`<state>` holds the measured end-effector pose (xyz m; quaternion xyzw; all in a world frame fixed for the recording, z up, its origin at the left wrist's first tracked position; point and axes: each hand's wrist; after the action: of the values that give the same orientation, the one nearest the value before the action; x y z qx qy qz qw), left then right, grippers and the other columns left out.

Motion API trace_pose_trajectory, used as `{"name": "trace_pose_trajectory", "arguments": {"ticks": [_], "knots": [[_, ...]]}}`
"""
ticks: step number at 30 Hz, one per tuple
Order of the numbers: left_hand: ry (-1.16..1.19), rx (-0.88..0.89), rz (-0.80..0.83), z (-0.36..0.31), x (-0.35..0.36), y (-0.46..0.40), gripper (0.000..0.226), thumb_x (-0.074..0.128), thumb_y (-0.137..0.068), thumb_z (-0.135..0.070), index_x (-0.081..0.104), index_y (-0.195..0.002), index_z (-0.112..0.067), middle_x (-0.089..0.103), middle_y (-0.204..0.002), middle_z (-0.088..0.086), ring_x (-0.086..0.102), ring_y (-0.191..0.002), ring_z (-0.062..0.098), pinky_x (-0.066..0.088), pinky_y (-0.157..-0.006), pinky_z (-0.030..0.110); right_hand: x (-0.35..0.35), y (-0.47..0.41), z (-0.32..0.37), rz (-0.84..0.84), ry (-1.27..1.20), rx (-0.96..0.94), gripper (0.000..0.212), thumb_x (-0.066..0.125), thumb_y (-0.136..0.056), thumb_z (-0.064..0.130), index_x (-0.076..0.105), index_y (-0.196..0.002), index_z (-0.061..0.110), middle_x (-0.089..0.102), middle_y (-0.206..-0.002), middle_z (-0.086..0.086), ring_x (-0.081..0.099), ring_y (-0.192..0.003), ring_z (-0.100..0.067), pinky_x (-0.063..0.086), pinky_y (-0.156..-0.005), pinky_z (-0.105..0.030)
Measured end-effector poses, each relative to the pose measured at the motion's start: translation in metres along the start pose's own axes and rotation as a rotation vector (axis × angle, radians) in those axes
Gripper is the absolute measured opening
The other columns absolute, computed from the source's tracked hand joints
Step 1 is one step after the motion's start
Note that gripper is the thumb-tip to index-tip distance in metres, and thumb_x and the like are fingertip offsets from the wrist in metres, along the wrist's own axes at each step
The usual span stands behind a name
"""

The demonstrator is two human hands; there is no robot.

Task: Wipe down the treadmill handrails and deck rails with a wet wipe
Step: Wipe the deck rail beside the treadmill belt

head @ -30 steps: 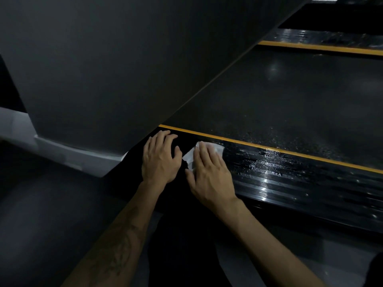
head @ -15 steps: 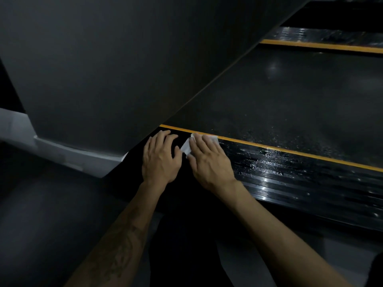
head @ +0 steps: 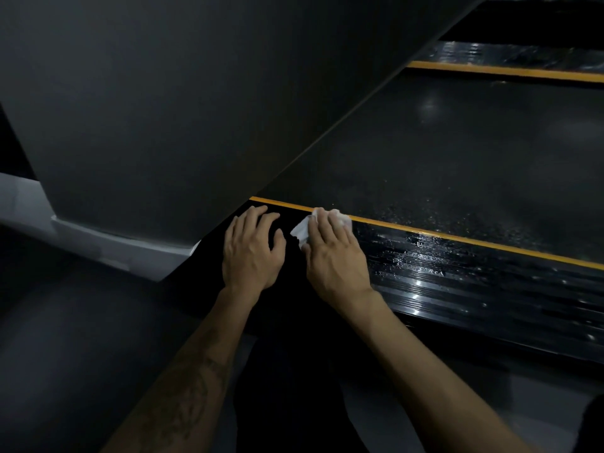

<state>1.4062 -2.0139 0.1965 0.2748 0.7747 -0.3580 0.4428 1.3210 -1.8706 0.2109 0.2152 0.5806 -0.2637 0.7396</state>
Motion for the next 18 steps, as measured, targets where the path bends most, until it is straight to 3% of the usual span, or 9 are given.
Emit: {"name": "trace_pose_trajectory", "arguments": {"ticks": [2, 7, 13, 18], "knots": [[0.002, -0.001, -0.002, -0.001, -0.001, 0.000, 0.041, 0.047, -0.097, -0.034, 0.064, -0.131, -0.018, 0.057, -0.143, 0.002, 0.046, -0.140, 0.024, 0.032, -0.119, 0.050, 0.006, 0.010, 0.008, -0.005, -0.005, 0.052, 0.062, 0.022, -0.111, 0.035, 0.008, -0.163, 0.006, 0.000, -0.172, -0.012, -0.006, -0.159, -0.027, -0.001, -0.127, -0.039], [-0.016, 0.002, 0.018, -0.001, -0.001, 0.000, 0.038, 0.053, -0.098, -0.028, 0.063, -0.134, -0.017, 0.055, -0.146, 0.003, 0.044, -0.142, 0.024, 0.030, -0.121, 0.049, -0.003, -0.005, 0.002, 0.022, -0.009, -0.068, 0.062, 0.023, -0.111, 0.039, 0.009, -0.164, 0.010, 0.003, -0.173, -0.007, -0.002, -0.159, -0.022, 0.000, -0.129, -0.038], [-0.009, 0.014, 0.008, -0.002, -0.002, 0.000, 0.044, 0.046, -0.095, -0.034, 0.065, -0.131, -0.017, 0.057, -0.142, 0.004, 0.046, -0.139, 0.026, 0.031, -0.120, 0.050, 0.001, 0.020, 0.004, -0.004, 0.011, 0.111, 0.064, 0.017, -0.110, 0.037, 0.007, -0.162, 0.002, 0.001, -0.171, -0.017, -0.004, -0.159, -0.029, 0.004, -0.130, -0.040], [-0.016, 0.108, 0.051, -0.001, -0.003, 0.000, 0.049, 0.041, -0.098, -0.037, 0.064, -0.136, -0.019, 0.056, -0.147, 0.003, 0.044, -0.144, 0.024, 0.031, -0.121, 0.049, -0.008, 0.004, -0.008, 0.018, 0.015, -0.044, 0.062, 0.024, -0.111, 0.042, 0.012, -0.164, 0.012, 0.005, -0.173, -0.006, 0.000, -0.159, -0.022, 0.001, -0.129, -0.037]]}}
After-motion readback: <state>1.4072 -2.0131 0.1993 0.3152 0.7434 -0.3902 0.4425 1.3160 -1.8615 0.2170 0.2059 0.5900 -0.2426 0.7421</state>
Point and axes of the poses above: each hand's wrist, its own y-axis away from the middle knuckle, its own x-axis out of the palm, z = x × y
